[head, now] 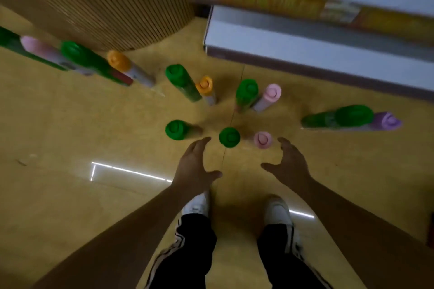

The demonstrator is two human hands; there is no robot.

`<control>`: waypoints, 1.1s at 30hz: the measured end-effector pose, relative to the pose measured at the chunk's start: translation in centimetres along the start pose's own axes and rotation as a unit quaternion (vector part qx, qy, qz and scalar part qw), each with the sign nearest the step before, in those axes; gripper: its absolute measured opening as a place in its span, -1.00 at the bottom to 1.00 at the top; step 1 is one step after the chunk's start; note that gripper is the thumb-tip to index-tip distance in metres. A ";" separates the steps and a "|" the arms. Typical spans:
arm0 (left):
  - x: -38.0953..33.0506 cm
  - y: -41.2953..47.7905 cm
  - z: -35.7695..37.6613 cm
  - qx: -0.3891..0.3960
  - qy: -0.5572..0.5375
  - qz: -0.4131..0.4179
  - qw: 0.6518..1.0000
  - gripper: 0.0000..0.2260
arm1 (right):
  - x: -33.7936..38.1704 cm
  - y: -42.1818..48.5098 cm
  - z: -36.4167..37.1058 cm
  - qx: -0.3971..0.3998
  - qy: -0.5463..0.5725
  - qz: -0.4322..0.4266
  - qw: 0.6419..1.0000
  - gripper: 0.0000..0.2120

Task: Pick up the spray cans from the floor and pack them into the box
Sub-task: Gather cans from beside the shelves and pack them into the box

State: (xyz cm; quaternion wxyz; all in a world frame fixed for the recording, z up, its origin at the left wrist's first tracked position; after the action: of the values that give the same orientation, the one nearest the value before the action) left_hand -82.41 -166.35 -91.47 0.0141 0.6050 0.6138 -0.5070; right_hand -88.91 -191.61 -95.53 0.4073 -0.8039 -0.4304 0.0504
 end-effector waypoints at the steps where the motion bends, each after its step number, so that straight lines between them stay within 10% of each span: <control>1: 1.5 1.5 1.1 -0.008 -0.008 0.000 1.000 -0.04 | -0.8 1.5 1.7 -0.005 0.010 -0.003 1.000 -0.04; 10: 5.5 10.8 8.7 -0.093 -0.111 0.104 0.984 -0.05 | -1.6 8.2 8.4 -0.202 0.165 -0.139 0.955 -0.40; 18: -2.4 8.1 5.5 -0.122 -0.062 0.144 0.980 -0.35 | -1.2 2.9 2.7 -0.246 0.186 -0.051 0.950 -0.45; 33: -55.6 -21.1 -13.4 0.056 0.061 0.457 0.885 -0.31 | 0.1 -36.1 -42.1 -0.369 0.231 0.052 0.899 -0.67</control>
State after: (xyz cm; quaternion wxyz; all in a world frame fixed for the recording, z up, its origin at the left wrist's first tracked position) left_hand -75.52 -193.09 -37.14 0.1733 0.8479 0.2392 -0.4402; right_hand -94.15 -206.50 -42.41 0.1664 -0.9068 -0.2693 -0.2785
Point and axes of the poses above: each hand's wrist, its own y-axis towards the middle knuckle, its own z-axis out of the palm, x = y × z, the point moved 1 cm from there along y, towards the middle knuckle, and after that the axes turned 11 degrees about -y, right-handed, at the moved point
